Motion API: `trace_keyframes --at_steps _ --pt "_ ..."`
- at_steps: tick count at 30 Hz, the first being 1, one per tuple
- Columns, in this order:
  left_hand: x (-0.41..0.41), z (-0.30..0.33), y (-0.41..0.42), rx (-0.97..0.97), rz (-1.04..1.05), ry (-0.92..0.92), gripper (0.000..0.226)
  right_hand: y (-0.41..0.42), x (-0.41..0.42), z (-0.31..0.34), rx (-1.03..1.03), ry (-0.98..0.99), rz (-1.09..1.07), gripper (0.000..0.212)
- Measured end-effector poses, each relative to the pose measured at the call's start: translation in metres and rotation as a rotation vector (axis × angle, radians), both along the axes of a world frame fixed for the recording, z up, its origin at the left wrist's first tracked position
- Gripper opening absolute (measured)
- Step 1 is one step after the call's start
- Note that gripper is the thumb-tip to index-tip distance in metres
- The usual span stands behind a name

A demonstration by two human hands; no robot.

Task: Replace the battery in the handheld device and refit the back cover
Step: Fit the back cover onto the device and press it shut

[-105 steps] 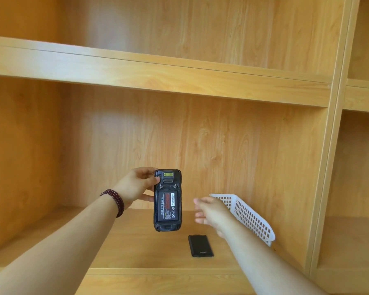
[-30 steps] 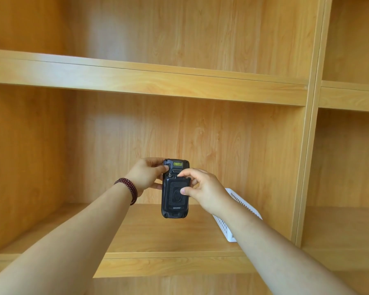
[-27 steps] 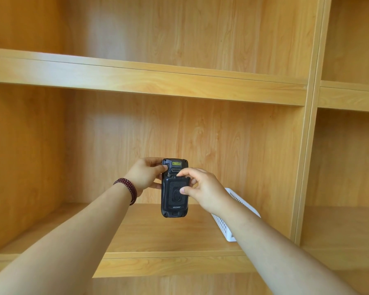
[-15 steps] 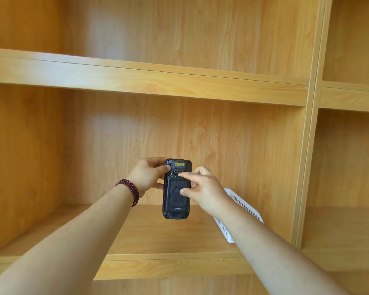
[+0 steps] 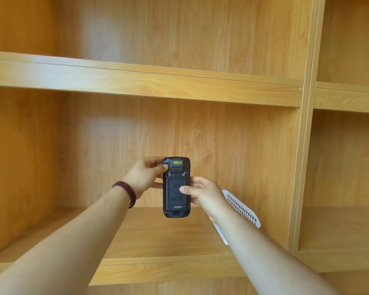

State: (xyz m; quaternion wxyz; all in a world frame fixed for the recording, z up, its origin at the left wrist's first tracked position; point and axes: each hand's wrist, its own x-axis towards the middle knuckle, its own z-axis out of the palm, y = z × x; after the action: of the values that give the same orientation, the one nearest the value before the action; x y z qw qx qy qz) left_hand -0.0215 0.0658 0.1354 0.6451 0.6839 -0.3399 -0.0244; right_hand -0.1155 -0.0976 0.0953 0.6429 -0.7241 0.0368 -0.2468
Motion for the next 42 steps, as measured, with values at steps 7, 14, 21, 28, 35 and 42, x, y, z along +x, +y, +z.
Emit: trace_keyframes --at_steps 7,14,21,28,35,42 --pt "-0.009 0.005 0.002 0.040 -0.123 0.072 0.053 -0.008 0.002 0.006 0.179 -0.005 0.103 0.031" --pt "-0.011 0.000 0.000 0.030 -0.080 0.012 0.077 -0.007 0.007 0.006 0.168 0.006 0.066 0.037" --pt "-0.012 -0.003 -0.001 0.040 -0.072 -0.008 0.076 -0.004 0.000 0.010 0.134 0.000 0.031 0.027" --pt "-0.009 -0.002 0.000 0.053 -0.118 0.010 0.074 -0.004 -0.002 0.009 0.146 0.003 0.045 0.018" --pt "-0.008 -0.006 -0.003 0.052 -0.090 -0.053 0.073 -0.002 -0.003 0.004 0.172 -0.016 0.051 0.009" --pt "-0.002 -0.014 0.001 0.001 -0.156 0.041 0.075 0.000 0.000 0.003 0.213 -0.040 0.018 0.021"
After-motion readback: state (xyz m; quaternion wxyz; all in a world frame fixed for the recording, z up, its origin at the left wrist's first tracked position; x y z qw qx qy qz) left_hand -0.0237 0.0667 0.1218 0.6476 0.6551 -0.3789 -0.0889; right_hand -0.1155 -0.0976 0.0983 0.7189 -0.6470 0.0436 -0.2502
